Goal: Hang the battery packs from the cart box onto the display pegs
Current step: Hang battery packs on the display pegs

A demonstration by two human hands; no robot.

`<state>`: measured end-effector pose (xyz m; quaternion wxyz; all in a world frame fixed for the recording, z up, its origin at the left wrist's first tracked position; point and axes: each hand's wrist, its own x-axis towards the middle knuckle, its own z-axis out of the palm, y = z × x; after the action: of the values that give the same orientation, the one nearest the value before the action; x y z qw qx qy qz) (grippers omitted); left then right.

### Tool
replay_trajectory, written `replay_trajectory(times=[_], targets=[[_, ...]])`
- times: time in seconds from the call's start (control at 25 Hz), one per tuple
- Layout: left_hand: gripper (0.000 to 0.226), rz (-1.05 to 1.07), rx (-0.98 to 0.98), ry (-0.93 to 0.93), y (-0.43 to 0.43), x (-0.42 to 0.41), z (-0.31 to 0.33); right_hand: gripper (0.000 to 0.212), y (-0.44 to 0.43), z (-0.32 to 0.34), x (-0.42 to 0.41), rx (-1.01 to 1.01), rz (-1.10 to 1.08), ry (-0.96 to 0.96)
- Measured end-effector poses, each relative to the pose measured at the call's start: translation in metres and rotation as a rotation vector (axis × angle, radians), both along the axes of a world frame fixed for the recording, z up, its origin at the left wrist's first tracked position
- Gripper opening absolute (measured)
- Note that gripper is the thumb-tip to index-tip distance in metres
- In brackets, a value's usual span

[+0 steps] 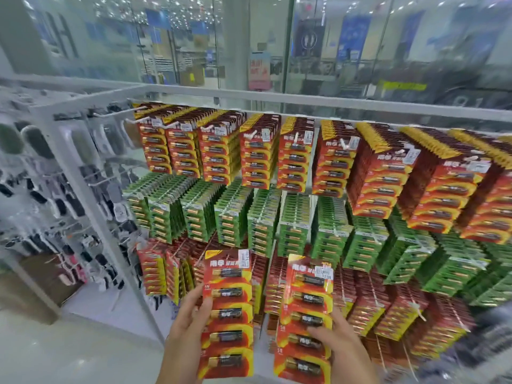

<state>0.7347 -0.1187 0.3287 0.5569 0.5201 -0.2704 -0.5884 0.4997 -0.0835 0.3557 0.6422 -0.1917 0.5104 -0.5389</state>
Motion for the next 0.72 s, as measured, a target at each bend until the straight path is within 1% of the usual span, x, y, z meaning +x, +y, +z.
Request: replay_trajectory(times=[0.04, 0.08, 0.16, 0.2, 0.24, 0.28, 0.36, 0.44, 0.52, 0.56, 0.6, 0.64, 0.68, 0.72], targets=[[0.042, -0.012, -0.008, -0.009, -0.008, 0.002, 0.000, 0.060, -0.003, 0.003, 0.006, -0.020, 0.022, -0.031], [0.042, -0.024, -0.011, 0.006, -0.016, 0.003, 0.002, 0.067, -0.007, 0.007, 0.011, -0.037, 0.057, -0.050], [0.032, -0.030, -0.008, 0.041, -0.033, 0.000, 0.002, 0.091, -0.019, 0.005, 0.014, -0.036, 0.058, -0.004], [0.028, -0.031, -0.004, 0.041, -0.041, -0.003, 0.003, 0.084, -0.026, 0.004, 0.013, -0.047, 0.056, -0.012], [0.027, -0.041, -0.008, 0.038, -0.048, -0.007, 0.005, 0.068, -0.032, 0.007, 0.013, -0.060, 0.065, -0.017], [0.030, -0.041, -0.021, 0.034, -0.056, -0.010, 0.009, 0.058, -0.040, 0.007, 0.008, -0.058, 0.056, -0.038], [0.033, -0.060, -0.092, 0.015, -0.074, -0.019, 0.027, 0.053, -0.056, 0.011, 0.001, -0.041, 0.046, -0.017], [0.027, -0.077, -0.182, -0.043, -0.094, -0.026, 0.046, 0.047, -0.071, 0.013, -0.007, -0.080, 0.063, -0.045], [0.023, -0.073, -0.271, -0.052, -0.117, -0.030, 0.064, 0.048, -0.085, 0.016, -0.010, -0.123, 0.092, -0.041], [0.025, -0.079, -0.304, -0.058, -0.128, -0.032, 0.071, 0.054, -0.090, 0.013, -0.011, -0.143, 0.120, -0.031], [0.027, -0.082, -0.331, -0.064, -0.138, -0.034, 0.079, 0.072, -0.095, 0.010, -0.012, -0.165, 0.157, -0.031], [0.028, -0.085, -0.358, -0.066, -0.148, -0.036, 0.087, 0.097, -0.100, 0.007, -0.014, -0.157, 0.187, -0.009], [0.028, -0.086, -0.386, -0.070, -0.158, -0.037, 0.096, 0.117, -0.106, 0.004, -0.016, -0.151, 0.204, -0.009], [0.027, -0.091, -0.406, -0.077, -0.168, -0.038, 0.102, 0.127, -0.111, 0.001, -0.018, -0.148, 0.222, -0.012]])
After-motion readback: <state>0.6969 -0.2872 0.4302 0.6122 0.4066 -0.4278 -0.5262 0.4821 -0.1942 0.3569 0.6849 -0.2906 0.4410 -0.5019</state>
